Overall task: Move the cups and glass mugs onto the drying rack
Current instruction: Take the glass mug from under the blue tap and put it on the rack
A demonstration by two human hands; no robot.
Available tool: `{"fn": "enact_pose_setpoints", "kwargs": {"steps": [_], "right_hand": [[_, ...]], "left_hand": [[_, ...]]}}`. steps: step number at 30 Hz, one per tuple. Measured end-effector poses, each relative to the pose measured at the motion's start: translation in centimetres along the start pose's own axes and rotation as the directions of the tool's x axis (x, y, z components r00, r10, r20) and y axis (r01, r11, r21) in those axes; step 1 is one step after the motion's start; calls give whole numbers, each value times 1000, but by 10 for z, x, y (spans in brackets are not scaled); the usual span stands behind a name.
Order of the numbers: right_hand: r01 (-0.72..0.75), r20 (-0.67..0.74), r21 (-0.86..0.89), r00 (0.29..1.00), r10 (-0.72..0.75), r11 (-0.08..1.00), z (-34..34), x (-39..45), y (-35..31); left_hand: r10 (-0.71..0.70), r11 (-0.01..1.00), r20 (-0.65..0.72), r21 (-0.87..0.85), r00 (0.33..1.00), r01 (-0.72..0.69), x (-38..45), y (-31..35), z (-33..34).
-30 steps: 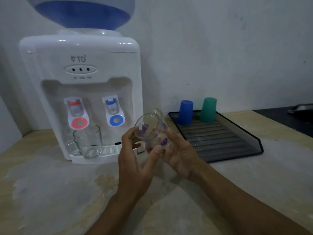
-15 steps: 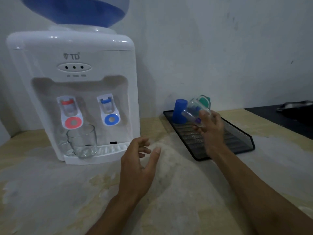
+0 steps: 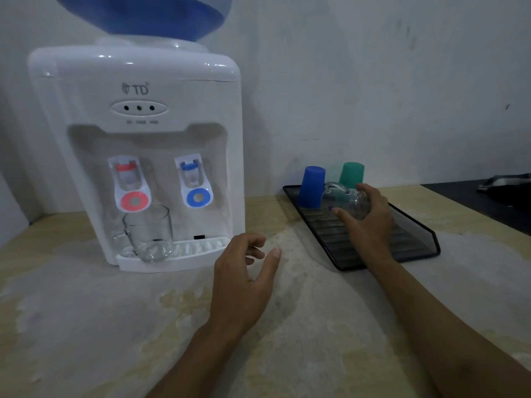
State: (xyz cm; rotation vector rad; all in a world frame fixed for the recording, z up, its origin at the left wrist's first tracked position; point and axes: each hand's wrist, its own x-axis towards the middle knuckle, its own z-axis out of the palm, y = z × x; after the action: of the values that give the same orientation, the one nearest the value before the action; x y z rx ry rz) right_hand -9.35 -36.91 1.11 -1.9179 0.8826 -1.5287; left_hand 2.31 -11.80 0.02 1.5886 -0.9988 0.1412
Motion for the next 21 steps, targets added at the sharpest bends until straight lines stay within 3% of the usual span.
{"fn": "enact_pose_setpoints", "kwargs": {"steps": [21], "right_hand": [[-18, -21, -200, 1000, 14, 980, -3, 4, 9]], "left_hand": [[49, 999, 10, 15, 999, -49, 0, -4, 2]]}}
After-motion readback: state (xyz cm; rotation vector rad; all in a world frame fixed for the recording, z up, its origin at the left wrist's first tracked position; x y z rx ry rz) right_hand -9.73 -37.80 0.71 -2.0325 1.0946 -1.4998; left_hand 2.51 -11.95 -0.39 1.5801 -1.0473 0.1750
